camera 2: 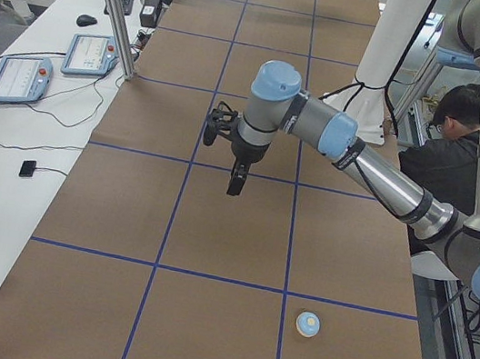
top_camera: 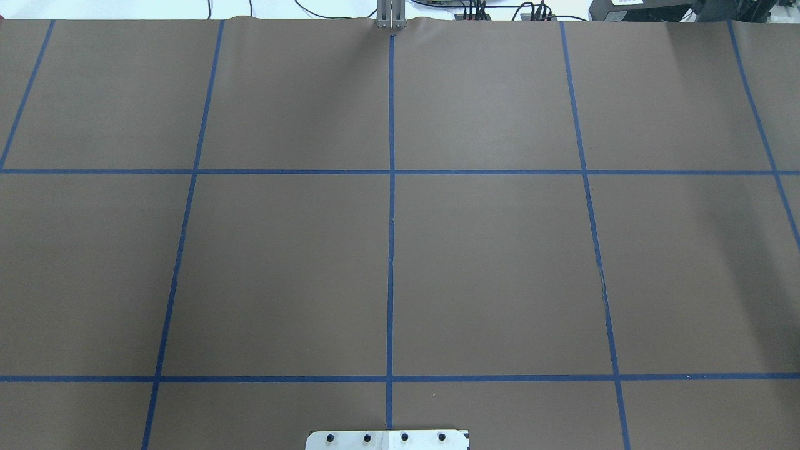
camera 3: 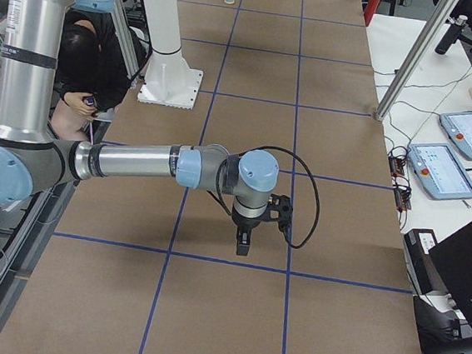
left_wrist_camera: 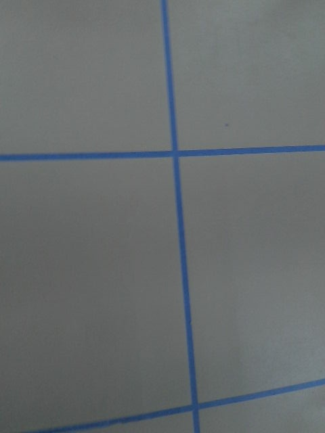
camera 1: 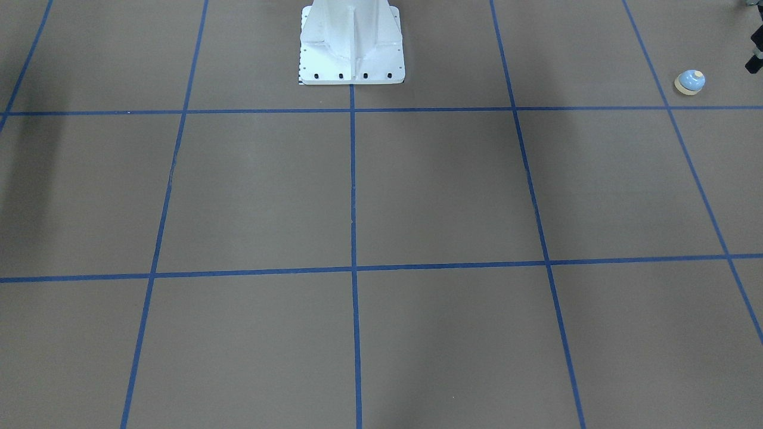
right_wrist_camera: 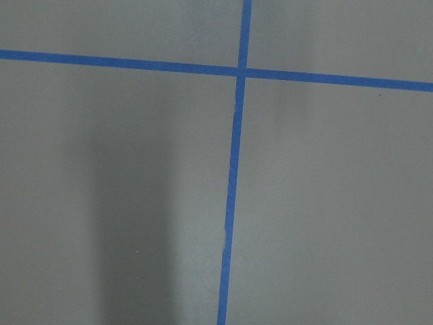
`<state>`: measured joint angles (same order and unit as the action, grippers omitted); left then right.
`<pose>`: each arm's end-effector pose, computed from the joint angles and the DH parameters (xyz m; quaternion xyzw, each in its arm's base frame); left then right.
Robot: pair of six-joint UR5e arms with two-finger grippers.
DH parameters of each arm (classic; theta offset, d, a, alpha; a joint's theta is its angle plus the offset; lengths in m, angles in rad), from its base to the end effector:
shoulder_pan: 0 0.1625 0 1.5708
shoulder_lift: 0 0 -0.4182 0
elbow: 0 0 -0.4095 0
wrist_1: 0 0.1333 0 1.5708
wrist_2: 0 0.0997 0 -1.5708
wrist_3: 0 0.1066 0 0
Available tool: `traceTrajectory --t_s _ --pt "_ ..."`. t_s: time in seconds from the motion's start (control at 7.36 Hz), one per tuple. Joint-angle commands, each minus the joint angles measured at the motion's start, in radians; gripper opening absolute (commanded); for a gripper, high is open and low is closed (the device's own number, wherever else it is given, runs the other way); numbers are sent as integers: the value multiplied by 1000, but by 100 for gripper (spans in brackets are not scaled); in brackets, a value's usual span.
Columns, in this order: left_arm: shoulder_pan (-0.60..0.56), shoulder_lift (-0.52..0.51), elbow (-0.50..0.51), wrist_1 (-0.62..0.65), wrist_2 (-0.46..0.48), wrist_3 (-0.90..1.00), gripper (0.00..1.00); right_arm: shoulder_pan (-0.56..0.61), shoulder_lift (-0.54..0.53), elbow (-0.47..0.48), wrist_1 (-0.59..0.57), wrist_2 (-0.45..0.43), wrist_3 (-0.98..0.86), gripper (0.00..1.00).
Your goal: Place and press bell with both arms
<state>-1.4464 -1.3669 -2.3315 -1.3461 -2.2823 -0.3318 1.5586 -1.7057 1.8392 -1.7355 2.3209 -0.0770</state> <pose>-0.0156 -0.3885 0.3994 0.0733 0.3696 -0.0384 0.9255 0.0552 -0.4475 0.6035 -0.0026 -0.3666 -0.0358 0.9297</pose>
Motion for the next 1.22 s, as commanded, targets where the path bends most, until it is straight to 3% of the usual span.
traceTrajectory --t_s 0.0,0.27,0.54,0.82,1.09 --pt "216 -3 -173 151 128 -362 100 0 -2 0 1 0 -1 100" --pt "447 -3 -190 153 245 -745 100 0 -2 3 1 2 -1 100" --pt "791 3 -189 168 494 -1192 100 0 -6 9 1 0 -1 100" --pt "1089 5 -172 269 660 -1636 100 0 -8 12 1 -2 -3 100" --pt "1223 28 -125 343 684 -1922 100 0 -9 15 1 -6 -3 100"
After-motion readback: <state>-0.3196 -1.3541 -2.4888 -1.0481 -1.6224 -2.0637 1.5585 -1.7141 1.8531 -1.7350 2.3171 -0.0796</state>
